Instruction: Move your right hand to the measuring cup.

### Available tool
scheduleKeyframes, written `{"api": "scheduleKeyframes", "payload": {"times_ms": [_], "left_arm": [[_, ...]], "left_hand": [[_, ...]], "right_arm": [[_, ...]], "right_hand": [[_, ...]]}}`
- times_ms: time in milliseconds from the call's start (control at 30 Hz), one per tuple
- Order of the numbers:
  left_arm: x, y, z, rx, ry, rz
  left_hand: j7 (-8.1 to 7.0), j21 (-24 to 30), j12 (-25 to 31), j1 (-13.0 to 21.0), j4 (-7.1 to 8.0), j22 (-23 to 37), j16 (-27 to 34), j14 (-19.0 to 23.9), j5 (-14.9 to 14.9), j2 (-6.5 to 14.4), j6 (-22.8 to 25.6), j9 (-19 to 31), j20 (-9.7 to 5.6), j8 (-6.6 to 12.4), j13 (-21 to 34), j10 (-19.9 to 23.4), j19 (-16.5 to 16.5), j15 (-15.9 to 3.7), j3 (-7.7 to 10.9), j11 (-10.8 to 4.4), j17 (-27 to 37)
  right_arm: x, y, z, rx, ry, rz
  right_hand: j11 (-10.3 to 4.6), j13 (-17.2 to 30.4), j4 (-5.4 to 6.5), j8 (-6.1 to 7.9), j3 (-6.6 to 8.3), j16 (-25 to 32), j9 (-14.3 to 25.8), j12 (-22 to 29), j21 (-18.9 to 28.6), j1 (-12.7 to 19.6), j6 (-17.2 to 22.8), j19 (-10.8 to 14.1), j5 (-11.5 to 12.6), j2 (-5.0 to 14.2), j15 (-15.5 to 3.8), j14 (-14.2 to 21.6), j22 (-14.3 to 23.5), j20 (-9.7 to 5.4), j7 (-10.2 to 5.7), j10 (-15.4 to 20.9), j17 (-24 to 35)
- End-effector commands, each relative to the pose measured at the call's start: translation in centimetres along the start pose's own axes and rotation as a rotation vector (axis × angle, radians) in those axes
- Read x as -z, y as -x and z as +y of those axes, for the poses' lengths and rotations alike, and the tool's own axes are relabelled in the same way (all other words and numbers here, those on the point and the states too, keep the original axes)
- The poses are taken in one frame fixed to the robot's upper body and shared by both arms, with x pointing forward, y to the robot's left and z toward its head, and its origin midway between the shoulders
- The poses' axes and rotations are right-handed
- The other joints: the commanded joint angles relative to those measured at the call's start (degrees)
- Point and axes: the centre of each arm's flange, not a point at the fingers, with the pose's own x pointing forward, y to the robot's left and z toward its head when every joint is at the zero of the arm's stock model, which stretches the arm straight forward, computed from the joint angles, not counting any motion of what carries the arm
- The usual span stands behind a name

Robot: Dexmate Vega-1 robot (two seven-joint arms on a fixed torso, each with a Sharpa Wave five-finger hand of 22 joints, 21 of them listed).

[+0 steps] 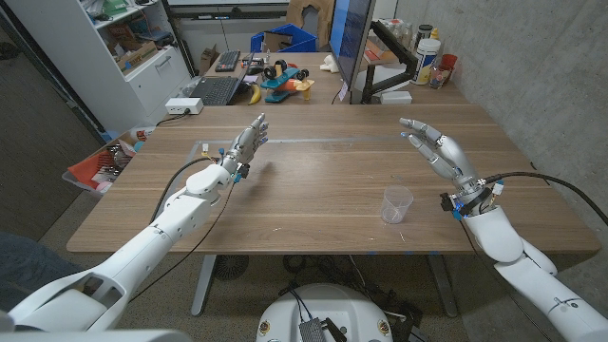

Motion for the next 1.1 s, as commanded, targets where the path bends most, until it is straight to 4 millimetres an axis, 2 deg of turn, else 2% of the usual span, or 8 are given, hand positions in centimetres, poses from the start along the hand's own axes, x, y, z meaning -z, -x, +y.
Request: {"api": "scheduleKeyframes", "payload": {"times_ms": [33, 767, 1100], "left_arm": [[-0.2, 0.2, 0.0, -0.003, -0.001, -0.003], [-0.3, -0.2, 0.1, 0.005, -0.005, -0.011], [-0.7, 0.0, 0.5, 0.003, -0.007, -0.023]], "left_hand": [[0.29, -0.31, 0.30, -0.37, -0.29, 0.24, 0.41, 0.21, 0.03, 0.38, 0.36, 0.16, 0.36, 0.07, 0.00, 0.18, -0.54, 0.09, -0.02, 0.17, 0.08], [0.26, -0.84, 0.34, -0.48, -0.38, 0.25, 0.39, 0.17, 0.08, 0.43, 0.52, 0.17, 0.38, 0.05, -0.27, 0.24, -0.42, 0.09, -0.17, 0.07, 0.07], [0.21, -1.08, 0.35, -0.52, -0.42, 0.26, 0.39, 0.18, 0.10, 0.44, 0.54, 0.17, 0.43, 0.03, -0.37, 0.24, -0.45, 0.10, -0.23, 0.17, 0.07]], "right_arm": [[-0.6, 0.6, 0.1, 0.020, 0.025, -0.026], [-1.9, 0.8, 1.0, 0.011, 0.145, -0.079], [-2.6, 0.7, 1.4, -0.018, 0.192, -0.092]], "right_hand": [[0.06, 0.00, -0.59, 0.57, 0.14, 0.04, 0.00, 0.41, -0.30, 0.33, 1.10, 0.53, 0.58, -0.88, -0.33, 0.60, 0.27, -0.29, -0.08, 0.75, 0.11], [-0.10, -0.08, -1.11, 0.70, 0.06, -0.18, -0.03, 0.40, -1.29, 0.77, 2.83, 0.81, 1.50, -1.33, -1.30, 0.70, 0.30, -0.78, -0.60, 1.70, -0.08], [-0.12, -0.10, -1.23, 0.52, 0.05, -0.32, -0.04, 0.25, -1.65, 0.86, 2.84, 0.78, 1.80, -1.41, -1.12, 0.53, 0.31, -0.89, -0.64, 1.62, -0.11]]}}
